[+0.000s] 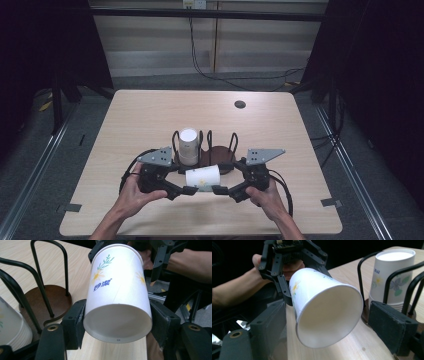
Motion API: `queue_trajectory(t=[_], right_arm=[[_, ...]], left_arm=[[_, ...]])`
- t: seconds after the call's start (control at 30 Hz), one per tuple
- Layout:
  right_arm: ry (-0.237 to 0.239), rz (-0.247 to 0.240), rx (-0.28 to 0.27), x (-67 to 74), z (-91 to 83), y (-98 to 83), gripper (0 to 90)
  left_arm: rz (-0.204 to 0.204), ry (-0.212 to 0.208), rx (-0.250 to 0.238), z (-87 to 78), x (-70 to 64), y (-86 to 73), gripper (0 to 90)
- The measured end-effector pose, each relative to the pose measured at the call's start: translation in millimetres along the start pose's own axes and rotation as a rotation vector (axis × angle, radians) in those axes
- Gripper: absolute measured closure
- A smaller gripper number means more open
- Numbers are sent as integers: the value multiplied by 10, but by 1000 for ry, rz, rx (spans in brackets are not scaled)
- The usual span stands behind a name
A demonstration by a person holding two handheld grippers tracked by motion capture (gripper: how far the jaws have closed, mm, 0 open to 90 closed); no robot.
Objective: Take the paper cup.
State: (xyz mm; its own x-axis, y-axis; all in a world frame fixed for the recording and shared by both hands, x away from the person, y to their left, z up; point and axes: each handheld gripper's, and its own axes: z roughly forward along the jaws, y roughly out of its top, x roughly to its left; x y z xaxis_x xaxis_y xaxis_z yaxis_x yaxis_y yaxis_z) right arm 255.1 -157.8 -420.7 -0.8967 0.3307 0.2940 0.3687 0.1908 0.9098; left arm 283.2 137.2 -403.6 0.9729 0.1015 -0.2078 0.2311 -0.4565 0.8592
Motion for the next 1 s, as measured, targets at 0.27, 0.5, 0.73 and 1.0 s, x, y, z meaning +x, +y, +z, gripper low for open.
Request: queue_trajectory(t=[0.27, 0.5, 0.73, 1.0], right_arm=[[20, 1, -18, 1, 28, -10, 145], [39, 7, -7, -6, 59, -20, 187], [76, 20, -19, -11, 91, -24, 199], [108, 39, -24, -25, 114, -39, 201]], left_arm=[[7, -6, -11, -8, -18, 24, 366], [15, -11, -22, -10, -56, 50, 366], [17, -24, -18, 7, -66, 55, 366], [17, -37, -18, 31, -76, 53, 365]])
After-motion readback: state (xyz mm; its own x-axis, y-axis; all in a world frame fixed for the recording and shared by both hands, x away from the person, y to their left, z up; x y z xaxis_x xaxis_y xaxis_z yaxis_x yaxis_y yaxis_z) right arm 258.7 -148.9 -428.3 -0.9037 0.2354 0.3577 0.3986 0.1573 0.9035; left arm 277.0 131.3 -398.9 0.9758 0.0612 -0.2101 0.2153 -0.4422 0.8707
